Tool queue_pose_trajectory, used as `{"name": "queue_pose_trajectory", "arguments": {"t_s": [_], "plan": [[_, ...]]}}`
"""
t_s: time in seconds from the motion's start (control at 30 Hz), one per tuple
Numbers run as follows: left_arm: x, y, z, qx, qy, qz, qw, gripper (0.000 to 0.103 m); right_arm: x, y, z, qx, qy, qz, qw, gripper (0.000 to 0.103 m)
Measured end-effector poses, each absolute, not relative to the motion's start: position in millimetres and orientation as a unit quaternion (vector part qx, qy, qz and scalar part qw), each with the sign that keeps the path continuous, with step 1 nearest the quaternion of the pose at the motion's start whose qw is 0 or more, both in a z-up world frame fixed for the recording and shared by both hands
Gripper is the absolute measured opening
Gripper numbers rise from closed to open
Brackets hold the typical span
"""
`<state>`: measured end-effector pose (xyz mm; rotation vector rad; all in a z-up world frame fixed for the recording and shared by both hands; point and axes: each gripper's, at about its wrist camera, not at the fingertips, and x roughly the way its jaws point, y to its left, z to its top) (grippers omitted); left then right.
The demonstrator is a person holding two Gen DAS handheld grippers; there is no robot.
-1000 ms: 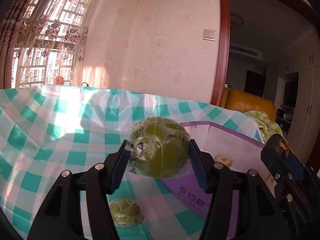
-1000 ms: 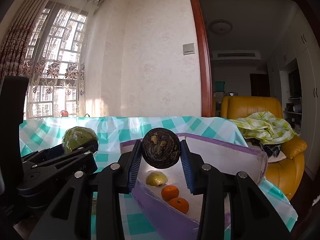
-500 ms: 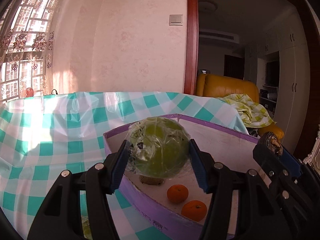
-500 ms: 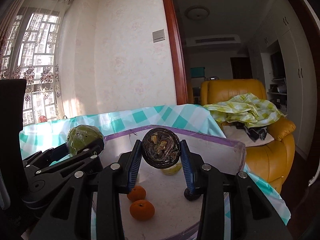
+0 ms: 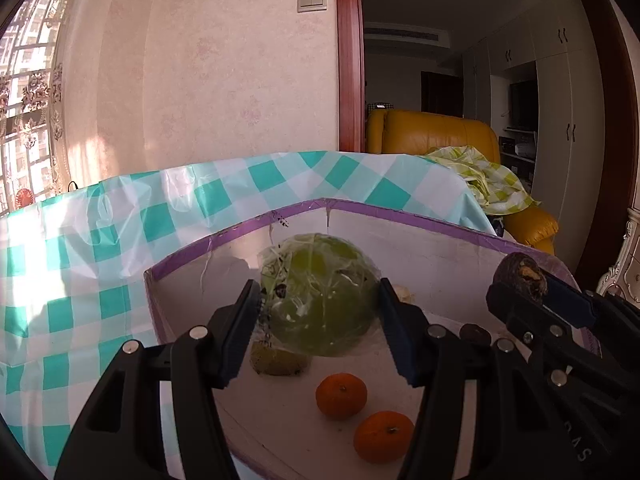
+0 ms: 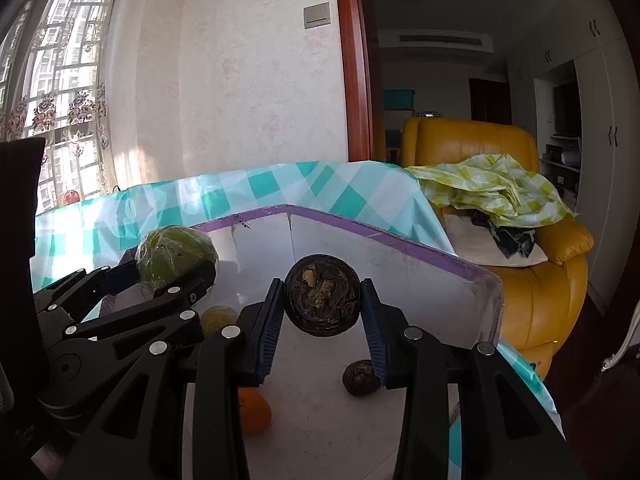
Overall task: Organize fruits
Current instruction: 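Carry the green fruit and dark item over the purple box with both tools, then open both tools to drop the green fruit and dark item into the box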
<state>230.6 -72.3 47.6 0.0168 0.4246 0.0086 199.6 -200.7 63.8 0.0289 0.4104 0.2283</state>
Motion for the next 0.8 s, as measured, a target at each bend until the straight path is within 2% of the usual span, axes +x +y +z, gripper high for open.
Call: {"name": "queue_pose_trajectory", "arguments": {"t_s": [0.8], "plan": [[275, -84, 25, 0.113, 0.403, 0.038, 0.907, 0.059, 235, -177, 46, -0.119, 0.356, 0.117, 0.919, 0.040]]}}
